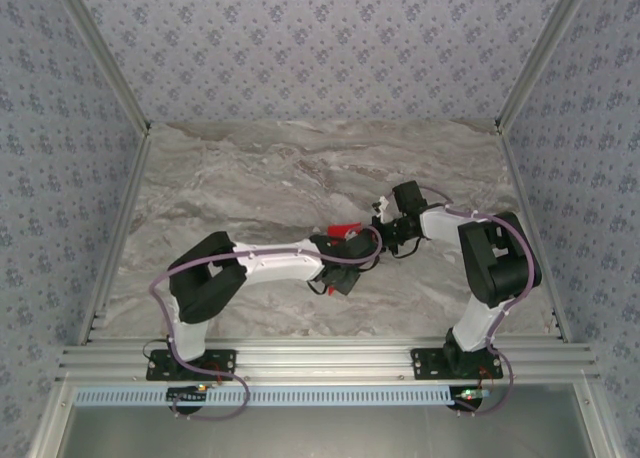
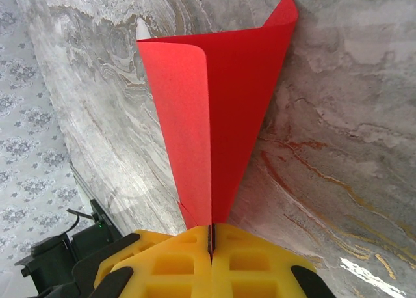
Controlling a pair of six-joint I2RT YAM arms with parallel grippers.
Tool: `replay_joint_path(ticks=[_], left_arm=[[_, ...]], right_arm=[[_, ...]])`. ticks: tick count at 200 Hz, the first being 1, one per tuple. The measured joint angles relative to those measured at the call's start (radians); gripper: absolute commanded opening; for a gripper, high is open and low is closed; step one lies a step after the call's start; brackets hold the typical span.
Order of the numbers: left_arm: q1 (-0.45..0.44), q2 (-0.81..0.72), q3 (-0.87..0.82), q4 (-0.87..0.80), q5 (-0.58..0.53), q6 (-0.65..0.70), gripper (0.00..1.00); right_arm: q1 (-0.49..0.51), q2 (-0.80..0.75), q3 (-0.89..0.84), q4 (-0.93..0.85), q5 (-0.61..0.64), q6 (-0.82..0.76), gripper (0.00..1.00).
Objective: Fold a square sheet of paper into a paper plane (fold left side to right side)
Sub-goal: Fold the wing for the fifth time at the center of the table.
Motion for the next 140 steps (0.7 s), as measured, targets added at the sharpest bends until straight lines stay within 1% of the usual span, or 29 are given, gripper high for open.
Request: replay_joint_path(ticks=[57,111,140], left_arm=[[-0.003,0.015,0.003,-0.011,-0.011,0.007,0.3],[-0.003,0.015,0.006,-0.011,-0.011,0.007,0.22],[-0.003,0.015,0.006,-0.008,-0.011,0.006,0.15]], right_arm=[[0.009,0.018,0.009,0.0,0.0,0.003,0.0],[0.01,0.024,0.02,-0.014,0.009,0.002,0.02],[0.01,0.024,0.026,-0.02,0.02,-0.001,0.05]])
